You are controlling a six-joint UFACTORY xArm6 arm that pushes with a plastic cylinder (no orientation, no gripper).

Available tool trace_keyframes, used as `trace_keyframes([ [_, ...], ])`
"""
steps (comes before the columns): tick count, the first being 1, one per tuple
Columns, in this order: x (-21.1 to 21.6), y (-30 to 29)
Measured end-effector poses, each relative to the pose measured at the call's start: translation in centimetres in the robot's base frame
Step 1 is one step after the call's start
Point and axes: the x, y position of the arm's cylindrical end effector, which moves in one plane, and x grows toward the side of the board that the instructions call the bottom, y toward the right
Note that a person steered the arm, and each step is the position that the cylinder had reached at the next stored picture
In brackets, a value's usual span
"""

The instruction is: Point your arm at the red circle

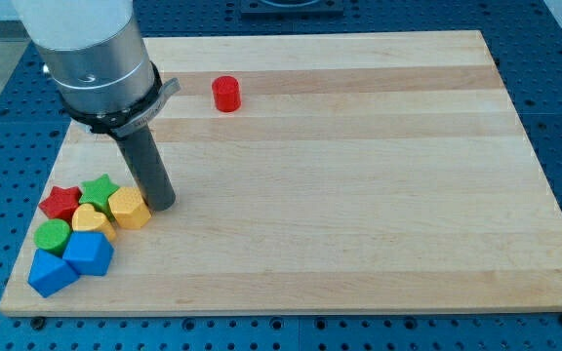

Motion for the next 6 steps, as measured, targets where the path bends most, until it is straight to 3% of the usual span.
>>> trace_keyframes([
  [1, -0.1, 2.4],
  [2, -2.7, 13.2],
  [3, -7.9, 18.7],
  [5, -24.1, 16.9],
  [6, -25.6, 9.5],
])
